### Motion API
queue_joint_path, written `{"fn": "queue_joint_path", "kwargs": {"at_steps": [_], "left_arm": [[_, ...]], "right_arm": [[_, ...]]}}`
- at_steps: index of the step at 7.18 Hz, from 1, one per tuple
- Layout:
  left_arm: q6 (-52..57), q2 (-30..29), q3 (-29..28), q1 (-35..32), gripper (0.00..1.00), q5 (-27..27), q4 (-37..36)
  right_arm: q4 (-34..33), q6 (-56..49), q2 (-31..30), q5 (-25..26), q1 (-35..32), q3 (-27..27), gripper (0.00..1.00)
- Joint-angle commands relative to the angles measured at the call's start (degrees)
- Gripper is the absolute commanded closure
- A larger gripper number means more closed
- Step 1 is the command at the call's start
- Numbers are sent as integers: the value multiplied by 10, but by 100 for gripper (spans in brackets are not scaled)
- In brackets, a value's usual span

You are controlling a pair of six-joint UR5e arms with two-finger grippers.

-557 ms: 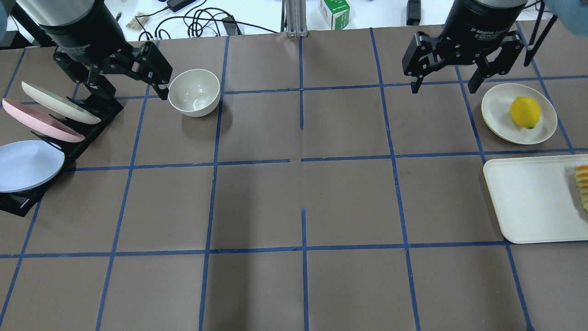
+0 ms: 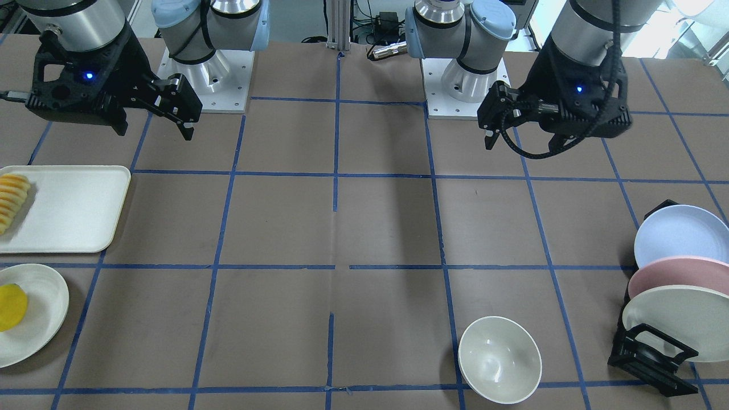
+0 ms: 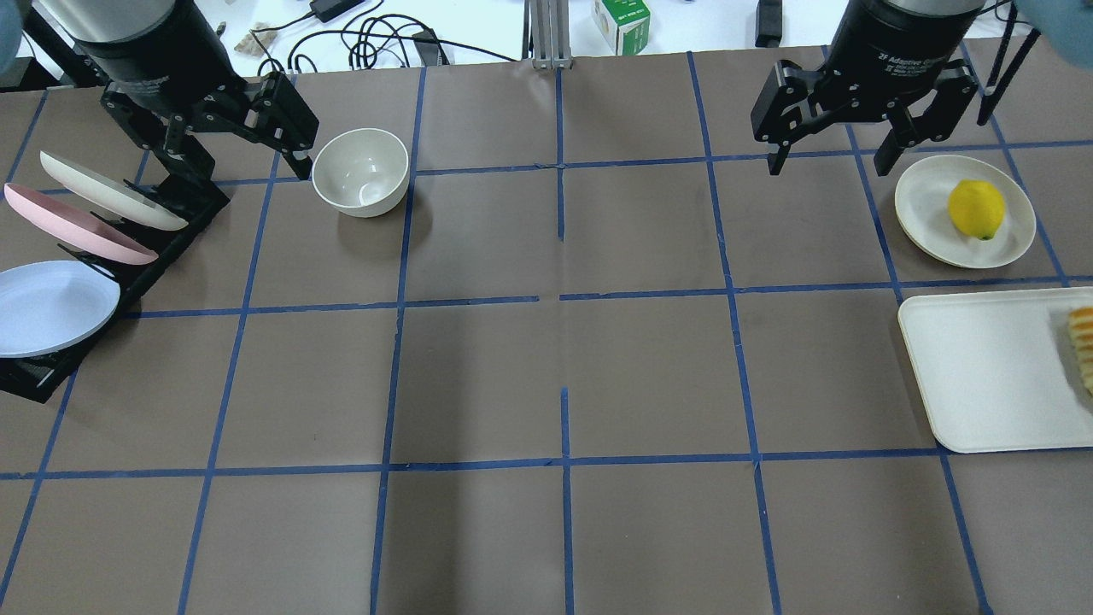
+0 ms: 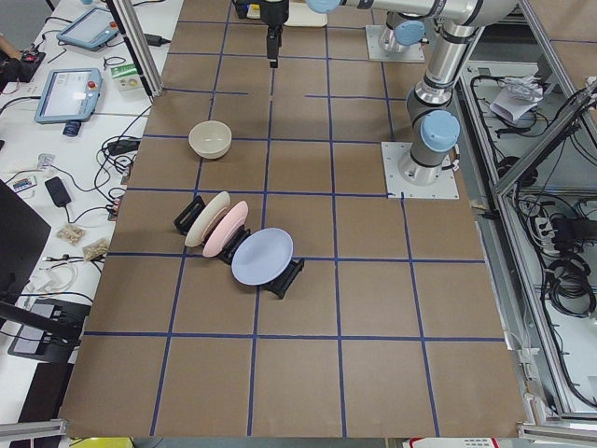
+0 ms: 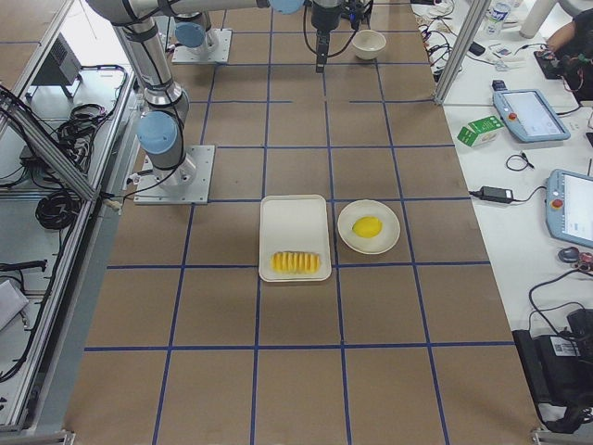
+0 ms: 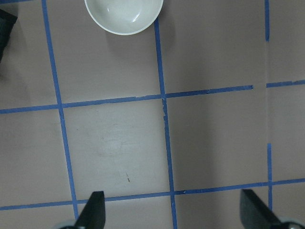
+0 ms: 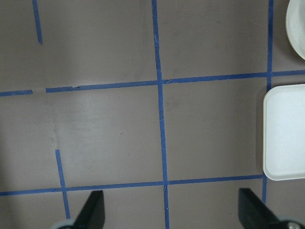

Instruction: Place bowl and put lemon in it

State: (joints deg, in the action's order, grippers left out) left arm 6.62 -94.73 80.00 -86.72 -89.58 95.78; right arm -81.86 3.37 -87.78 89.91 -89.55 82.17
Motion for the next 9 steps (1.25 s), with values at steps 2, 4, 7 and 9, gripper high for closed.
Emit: {"fn": "queue_joint_path", "kwargs": {"at_steps": [2, 4, 7, 9], "left_arm": [[4, -168, -102, 25, 0, 25, -51], [16, -253, -111, 33, 0, 17, -139], [59, -332, -109, 61, 0, 7, -224], [70, -372, -100, 61, 0, 6, -271]], "right_arm": [[-1, 2, 6, 4, 13, 0, 0], [-3, -14, 42, 1, 84, 1, 0], [-77, -40, 121, 27, 158, 0, 0], [-155, -117, 187, 37, 203, 0, 0]]}}
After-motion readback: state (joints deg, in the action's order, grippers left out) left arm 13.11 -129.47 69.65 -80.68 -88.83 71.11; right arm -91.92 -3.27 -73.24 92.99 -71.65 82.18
